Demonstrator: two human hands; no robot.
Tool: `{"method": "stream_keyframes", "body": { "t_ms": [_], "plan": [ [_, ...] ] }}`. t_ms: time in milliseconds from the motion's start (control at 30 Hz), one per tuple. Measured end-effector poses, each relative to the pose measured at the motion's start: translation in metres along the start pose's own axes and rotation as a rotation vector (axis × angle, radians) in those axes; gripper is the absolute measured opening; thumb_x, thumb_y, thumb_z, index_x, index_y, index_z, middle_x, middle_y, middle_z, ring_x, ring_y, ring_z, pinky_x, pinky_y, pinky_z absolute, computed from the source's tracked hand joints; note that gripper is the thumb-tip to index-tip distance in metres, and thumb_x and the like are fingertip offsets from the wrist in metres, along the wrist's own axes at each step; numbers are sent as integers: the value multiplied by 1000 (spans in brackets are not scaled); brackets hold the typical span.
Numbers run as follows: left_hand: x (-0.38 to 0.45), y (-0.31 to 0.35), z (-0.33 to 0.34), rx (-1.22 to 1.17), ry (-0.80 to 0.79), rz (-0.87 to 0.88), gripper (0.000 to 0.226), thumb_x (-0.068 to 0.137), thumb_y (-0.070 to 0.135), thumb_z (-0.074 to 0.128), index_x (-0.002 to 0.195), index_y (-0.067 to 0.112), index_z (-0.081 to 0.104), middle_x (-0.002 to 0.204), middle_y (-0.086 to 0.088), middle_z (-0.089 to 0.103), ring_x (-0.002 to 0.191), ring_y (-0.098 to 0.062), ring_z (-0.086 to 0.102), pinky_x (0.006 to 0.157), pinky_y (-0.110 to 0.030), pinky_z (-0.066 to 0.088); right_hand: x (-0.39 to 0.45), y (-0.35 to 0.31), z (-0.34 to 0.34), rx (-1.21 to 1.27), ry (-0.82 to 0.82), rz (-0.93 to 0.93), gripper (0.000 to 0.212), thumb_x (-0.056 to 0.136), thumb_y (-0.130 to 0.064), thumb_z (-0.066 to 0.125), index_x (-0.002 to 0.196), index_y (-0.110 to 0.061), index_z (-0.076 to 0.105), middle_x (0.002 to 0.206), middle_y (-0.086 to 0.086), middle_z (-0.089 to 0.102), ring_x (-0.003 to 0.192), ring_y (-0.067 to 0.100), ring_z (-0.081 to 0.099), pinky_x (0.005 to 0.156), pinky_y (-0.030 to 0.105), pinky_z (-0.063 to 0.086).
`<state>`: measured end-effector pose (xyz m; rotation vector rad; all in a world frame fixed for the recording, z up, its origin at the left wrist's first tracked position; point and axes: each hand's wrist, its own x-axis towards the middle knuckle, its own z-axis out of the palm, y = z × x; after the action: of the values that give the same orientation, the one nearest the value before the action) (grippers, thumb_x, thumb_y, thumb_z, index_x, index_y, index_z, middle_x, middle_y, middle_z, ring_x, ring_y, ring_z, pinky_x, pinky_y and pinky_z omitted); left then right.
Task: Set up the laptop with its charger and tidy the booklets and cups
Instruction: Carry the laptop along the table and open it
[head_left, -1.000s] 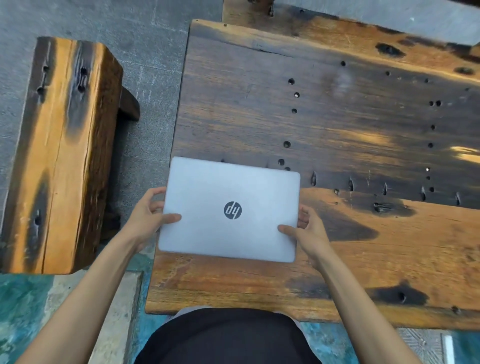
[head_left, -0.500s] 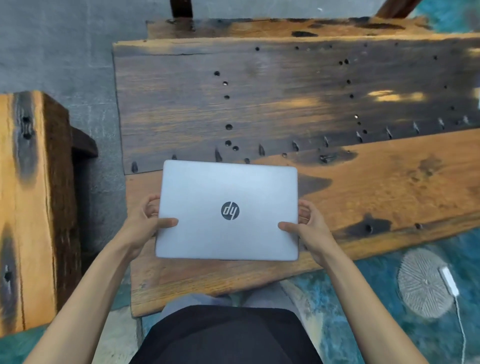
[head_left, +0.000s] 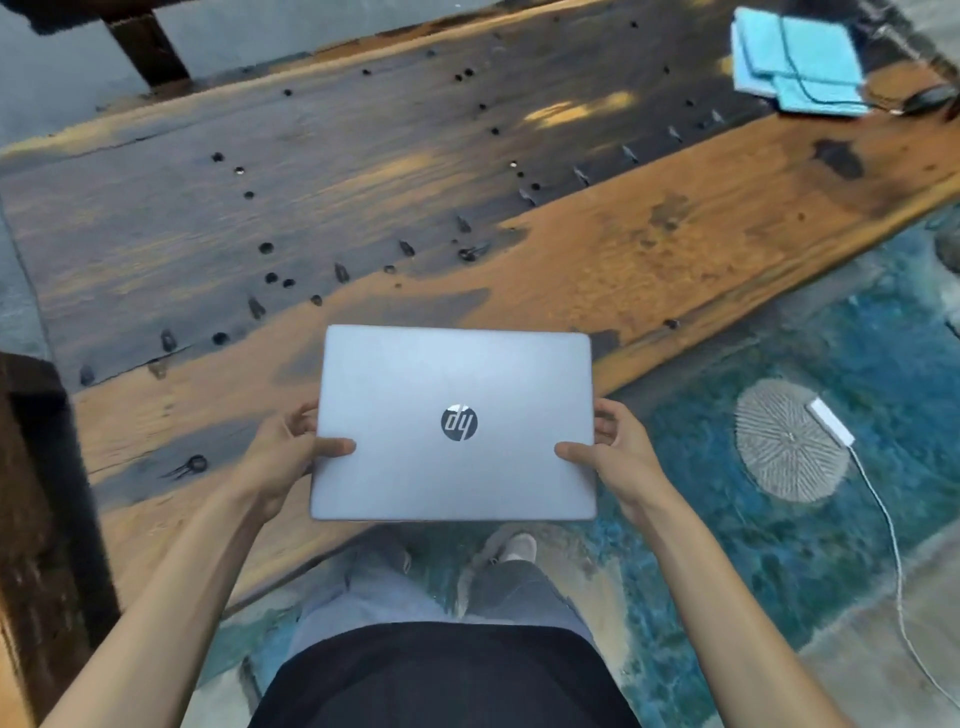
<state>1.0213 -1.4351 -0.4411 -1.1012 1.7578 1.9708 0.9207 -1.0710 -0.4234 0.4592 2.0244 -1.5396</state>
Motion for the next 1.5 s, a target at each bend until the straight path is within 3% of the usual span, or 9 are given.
{"method": "stream_keyframes", "body": {
  "t_ms": [167, 267, 333, 400, 633, 800, 1133, 1367, 1500],
  "plan": [
    [-8, -2, 87, 43, -46, -7, 62, 73, -14, 74, 127, 11, 58, 102, -4, 74, 87, -20, 70, 68, -35, 51, -13, 28, -89, 42, 66, -2, 65, 74, 4, 85, 124, -23, 53, 115, 2, 66, 100, 16, 68, 73, 31, 56],
    [-8, 1, 137, 91, -91, -2, 61, 74, -15, 73, 125, 16, 59, 90, 2, 76, 78, -13, 73, 62, -30, 52, -20, 42, -136, 66, 102, 2, 65, 74, 1, 85, 125, -25, 54, 115, 0, 67, 99, 11, 68, 66, 22, 55],
    [-8, 4, 168, 116, -119, 2, 62, 74, -15, 74, 125, 18, 59, 95, -2, 76, 83, -18, 73, 64, -32, 53, -26, 52, -165, 91, 139, 11, 66, 74, 0, 85, 126, -25, 54, 115, -1, 67, 99, 9, 67, 63, 19, 54],
    [-6, 10, 199, 141, -150, 6, 63, 73, -14, 75, 125, 18, 59, 101, -5, 75, 91, -23, 72, 66, -34, 52, -30, 62, -192, 121, 185, 14, 68, 74, 0, 86, 128, -24, 53, 116, 0, 67, 101, 12, 67, 68, 25, 53],
    [-1, 32, 288, 242, -270, 2, 66, 75, -9, 77, 131, 18, 55, 113, -6, 73, 94, -20, 71, 69, -33, 54, -34, 82, -261, 200, 298, 40, 71, 72, -1, 86, 130, -24, 52, 118, -1, 65, 104, 15, 66, 75, 34, 55],
    [17, 51, 332, 298, -298, 3, 66, 76, -9, 76, 133, 14, 53, 120, -13, 68, 107, -31, 66, 79, -43, 54, -19, 85, -291, 255, 353, 56, 68, 72, -1, 87, 126, -26, 53, 114, -3, 65, 100, 12, 66, 69, 28, 52],
    [86, 96, 430, 317, -273, -12, 63, 76, -8, 77, 131, 14, 54, 113, -8, 73, 101, -25, 69, 76, -39, 54, 74, 53, -364, 267, 382, 71, 67, 72, 4, 85, 124, -24, 53, 112, -1, 66, 96, 11, 66, 67, 27, 51],
    [138, 135, 491, 241, -206, -80, 57, 82, -9, 70, 129, 18, 55, 113, -8, 71, 103, -25, 67, 84, -41, 55, 159, 3, -422, 265, 379, 138, 68, 68, 10, 83, 123, -20, 56, 115, 4, 68, 103, 19, 67, 73, 33, 53],
    [159, 155, 518, 185, -181, -84, 52, 84, -13, 65, 126, 16, 55, 106, -4, 74, 90, -15, 70, 69, -30, 55, 206, -25, -446, 236, 352, 150, 67, 68, 13, 81, 122, -16, 56, 114, 6, 68, 97, 18, 68, 68, 30, 53]
  ]
}}
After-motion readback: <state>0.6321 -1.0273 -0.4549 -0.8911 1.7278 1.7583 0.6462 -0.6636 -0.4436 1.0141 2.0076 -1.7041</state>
